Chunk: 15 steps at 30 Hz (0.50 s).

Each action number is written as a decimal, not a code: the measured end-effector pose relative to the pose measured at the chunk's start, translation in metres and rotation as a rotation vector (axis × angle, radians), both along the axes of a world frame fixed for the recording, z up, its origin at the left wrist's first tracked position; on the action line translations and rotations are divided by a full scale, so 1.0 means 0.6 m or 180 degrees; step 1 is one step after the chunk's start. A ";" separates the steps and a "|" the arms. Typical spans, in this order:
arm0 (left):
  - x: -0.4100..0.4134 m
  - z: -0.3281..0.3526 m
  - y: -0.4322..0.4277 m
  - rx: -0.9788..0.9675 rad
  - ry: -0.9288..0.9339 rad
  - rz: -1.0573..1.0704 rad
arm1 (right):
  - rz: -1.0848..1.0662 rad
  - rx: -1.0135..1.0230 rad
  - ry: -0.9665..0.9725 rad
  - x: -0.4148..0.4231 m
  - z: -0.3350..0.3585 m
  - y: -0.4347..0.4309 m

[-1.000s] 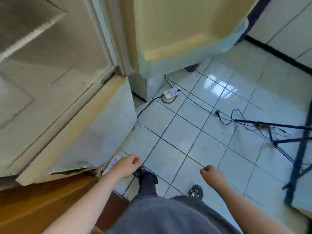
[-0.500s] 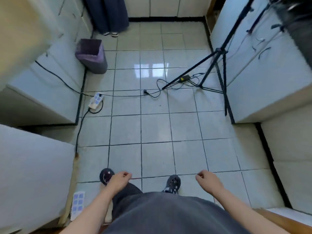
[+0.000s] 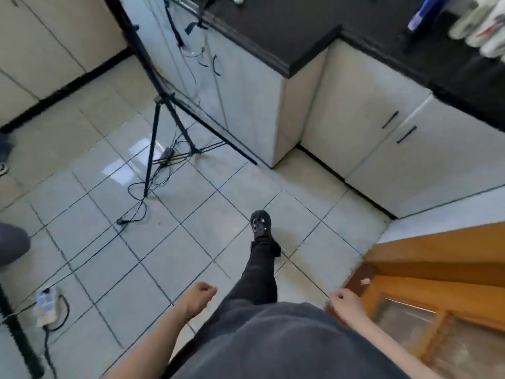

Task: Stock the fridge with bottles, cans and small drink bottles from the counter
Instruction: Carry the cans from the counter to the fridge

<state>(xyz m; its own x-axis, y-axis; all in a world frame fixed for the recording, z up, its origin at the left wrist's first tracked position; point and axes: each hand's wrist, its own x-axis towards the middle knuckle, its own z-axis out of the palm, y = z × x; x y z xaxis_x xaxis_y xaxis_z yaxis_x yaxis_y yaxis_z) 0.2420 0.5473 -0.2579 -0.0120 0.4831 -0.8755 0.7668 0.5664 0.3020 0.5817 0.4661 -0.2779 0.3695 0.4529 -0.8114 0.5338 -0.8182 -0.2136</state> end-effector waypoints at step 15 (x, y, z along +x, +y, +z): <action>0.601 0.041 0.616 0.0714 -0.0432 -0.1973 | -0.2066 0.0918 -0.0032 0.378 0.120 0.312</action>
